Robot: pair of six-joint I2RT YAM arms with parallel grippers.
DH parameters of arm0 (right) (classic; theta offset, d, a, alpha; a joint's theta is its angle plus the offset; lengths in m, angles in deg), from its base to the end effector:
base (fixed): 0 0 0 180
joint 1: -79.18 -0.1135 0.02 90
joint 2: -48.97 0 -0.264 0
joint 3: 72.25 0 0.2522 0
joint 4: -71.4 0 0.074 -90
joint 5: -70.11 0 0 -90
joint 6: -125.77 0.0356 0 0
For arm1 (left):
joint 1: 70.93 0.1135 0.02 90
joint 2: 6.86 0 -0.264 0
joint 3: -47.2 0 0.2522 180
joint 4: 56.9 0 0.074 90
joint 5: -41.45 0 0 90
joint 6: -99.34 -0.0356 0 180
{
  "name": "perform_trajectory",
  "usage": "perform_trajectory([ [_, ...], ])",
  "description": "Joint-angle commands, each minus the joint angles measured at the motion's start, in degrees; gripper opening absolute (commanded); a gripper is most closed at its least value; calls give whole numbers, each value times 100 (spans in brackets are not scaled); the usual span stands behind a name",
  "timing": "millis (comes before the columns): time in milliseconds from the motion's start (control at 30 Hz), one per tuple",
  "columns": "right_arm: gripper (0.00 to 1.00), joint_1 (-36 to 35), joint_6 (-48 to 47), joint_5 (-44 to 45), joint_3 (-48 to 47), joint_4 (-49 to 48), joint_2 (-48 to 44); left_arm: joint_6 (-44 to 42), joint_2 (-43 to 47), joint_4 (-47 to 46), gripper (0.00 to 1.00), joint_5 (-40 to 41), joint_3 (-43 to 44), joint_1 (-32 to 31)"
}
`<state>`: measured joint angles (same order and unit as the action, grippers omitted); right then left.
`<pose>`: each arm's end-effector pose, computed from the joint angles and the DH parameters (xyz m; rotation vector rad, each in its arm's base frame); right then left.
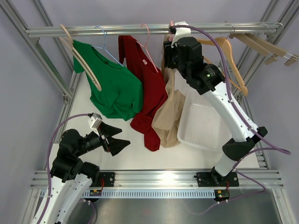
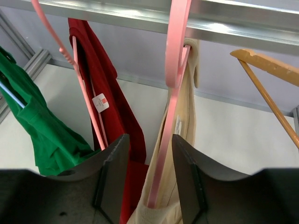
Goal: Remove the t-shirt from the hanger
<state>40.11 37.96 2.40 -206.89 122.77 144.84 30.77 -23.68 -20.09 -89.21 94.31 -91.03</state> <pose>0.2787 0.2088 0.5107 -0.2924 1.7530 0.1719 0.0722 -0.0511 0.3056 0.5416 1.7046 -1.1255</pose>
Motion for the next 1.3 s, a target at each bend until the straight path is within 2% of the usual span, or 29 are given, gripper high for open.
perform_trajectory([
  [0, 49, -39, -176, 242, -410, 229, 159, 10, 100, -169, 99, 6, 146, -3],
  [167, 40, -39, -176, 452, -410, 212, 291, 19, 109, -160, 99, 15, 137, -12],
  [267, 40, -39, -378, 584, -331, 195, 291, 19, 109, -160, 99, -3, 137, -3],
  [433, 46, -31, -448, 742, -77, 63, 230, 28, 117, -160, 99, -3, 137, -3],
  [567, 38, -39, -466, 769, 47, -51, 212, 28, 117, -160, 99, -3, 137, -3],
  [733, 36, -39, -536, 962, 284, -236, 142, 28, 100, -169, 99, -3, 137, -3],
  [967, 14, -31, -773, 839, 732, -1227, -332, 28, 65, -169, 99, -3, 137, -3],
  [1000, 8, -31, -860, 813, 776, -1325, -367, 28, 56, -160, 99, -3, 137, 6],
  [1100, 0, -31, -1019, 795, 838, -1668, -491, 28, 38, -160, 99, -3, 137, 15],
  [1267, 0, -31, -1055, 751, 995, -2106, -762, 45, 12, -160, 99, 76, 137, 23],
])
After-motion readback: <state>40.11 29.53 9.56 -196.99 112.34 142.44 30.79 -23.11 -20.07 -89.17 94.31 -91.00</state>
